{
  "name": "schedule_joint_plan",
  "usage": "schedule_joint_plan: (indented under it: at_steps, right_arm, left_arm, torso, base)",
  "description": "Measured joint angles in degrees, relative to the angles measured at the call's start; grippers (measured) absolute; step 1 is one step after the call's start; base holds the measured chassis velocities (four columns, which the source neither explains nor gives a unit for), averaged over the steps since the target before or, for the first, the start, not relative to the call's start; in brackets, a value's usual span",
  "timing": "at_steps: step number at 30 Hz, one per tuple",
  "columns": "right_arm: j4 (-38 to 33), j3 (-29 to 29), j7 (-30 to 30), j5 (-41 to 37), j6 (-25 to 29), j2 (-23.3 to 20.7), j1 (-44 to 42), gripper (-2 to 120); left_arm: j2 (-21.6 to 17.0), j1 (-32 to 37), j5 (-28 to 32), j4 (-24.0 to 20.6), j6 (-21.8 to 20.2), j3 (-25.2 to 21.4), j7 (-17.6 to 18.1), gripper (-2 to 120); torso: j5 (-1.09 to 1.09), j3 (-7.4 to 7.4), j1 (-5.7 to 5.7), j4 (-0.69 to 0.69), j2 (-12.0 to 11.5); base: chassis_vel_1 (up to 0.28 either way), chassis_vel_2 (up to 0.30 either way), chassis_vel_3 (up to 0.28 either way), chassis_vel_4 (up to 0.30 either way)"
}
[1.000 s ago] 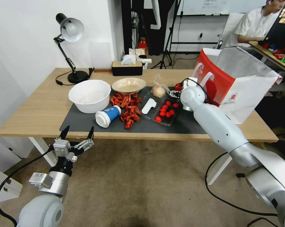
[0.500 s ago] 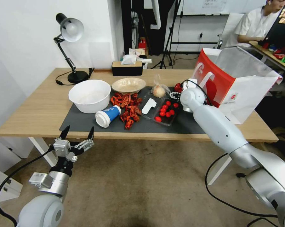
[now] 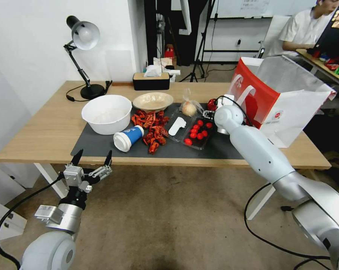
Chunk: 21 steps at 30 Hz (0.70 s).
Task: Pick up the trash from the table and place it into the takeout bag.
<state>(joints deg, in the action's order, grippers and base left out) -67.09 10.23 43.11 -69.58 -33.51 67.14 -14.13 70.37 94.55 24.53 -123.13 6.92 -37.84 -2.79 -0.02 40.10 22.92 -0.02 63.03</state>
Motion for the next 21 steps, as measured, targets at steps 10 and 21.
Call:
schedule_joint_plan:
  at_steps: [10, 21]
  right_arm:
    - [-0.4, 0.0, 0.0, 0.0, 0.1, 0.0, -0.1, 53]
    - [-2.8, 0.0, 0.3, -0.1, 0.0, -0.5, -1.2, 53]
  left_arm:
    - [-0.1, 0.0, 0.1, -0.2, 0.1, 0.0, 0.0, 100]
    - [-0.2, 0.0, 0.2, -0.7, 0.2, -0.1, 0.1, 100]
  torso:
    - [0.03, 0.0, 0.0, 0.01, 0.0]
    - [0.03, 0.01, 0.0, 0.03, 0.0]
  base:
    - [0.0, 0.0, 0.0, 0.0]
    - [0.0, 0.0, 0.0, 0.0]
